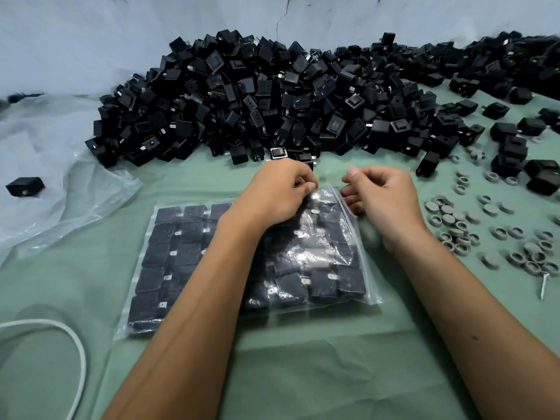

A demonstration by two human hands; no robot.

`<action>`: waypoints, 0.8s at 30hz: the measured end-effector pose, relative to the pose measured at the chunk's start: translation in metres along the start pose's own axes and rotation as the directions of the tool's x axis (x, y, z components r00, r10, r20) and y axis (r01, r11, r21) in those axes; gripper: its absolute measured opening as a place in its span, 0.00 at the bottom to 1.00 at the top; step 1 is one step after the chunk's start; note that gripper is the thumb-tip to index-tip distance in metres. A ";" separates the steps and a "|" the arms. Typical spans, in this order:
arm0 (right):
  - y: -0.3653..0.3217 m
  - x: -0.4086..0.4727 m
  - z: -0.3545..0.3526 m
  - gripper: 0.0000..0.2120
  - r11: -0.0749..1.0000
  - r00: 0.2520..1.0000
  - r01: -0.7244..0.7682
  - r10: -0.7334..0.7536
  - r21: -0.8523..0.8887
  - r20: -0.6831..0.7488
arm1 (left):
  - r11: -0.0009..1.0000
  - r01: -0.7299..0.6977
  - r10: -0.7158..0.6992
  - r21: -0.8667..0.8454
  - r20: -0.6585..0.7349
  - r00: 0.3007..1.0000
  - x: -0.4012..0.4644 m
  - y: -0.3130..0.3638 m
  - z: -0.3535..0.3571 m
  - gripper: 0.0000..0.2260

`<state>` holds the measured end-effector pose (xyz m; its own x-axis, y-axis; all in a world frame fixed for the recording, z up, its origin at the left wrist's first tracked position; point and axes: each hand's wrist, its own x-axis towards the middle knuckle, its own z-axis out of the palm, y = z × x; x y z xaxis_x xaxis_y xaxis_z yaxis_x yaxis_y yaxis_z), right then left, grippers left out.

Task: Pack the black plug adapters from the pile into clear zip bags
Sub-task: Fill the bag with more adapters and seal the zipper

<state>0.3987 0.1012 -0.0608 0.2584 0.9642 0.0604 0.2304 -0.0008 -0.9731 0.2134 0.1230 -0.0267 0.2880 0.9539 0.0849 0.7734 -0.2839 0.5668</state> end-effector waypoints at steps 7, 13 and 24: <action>-0.001 -0.001 -0.003 0.17 1.000 0.998 -0.009 0.010 -0.015 0.061 | 0.998 0.032 -0.032 -0.057 0.005 0.999 0.000 -0.001 -0.001 0.09; -0.008 -0.010 0.000 0.12 0.975 0.999 0.053 -0.051 -0.214 0.016 | 0.998 0.047 -0.047 -0.047 -0.016 0.999 -0.001 -0.007 -0.006 0.08; -0.005 -0.009 0.003 0.11 0.982 0.999 0.032 -0.038 -0.188 -0.027 | 0.989 0.117 -0.117 -0.087 0.005 0.993 -0.002 -0.015 -0.014 0.05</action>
<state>0.3922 0.0937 -0.0576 0.2745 0.9561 0.1030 0.4107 -0.0197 -0.9116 0.1928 0.1269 -0.0239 0.1986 0.9800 0.0137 0.7497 -0.1609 0.6419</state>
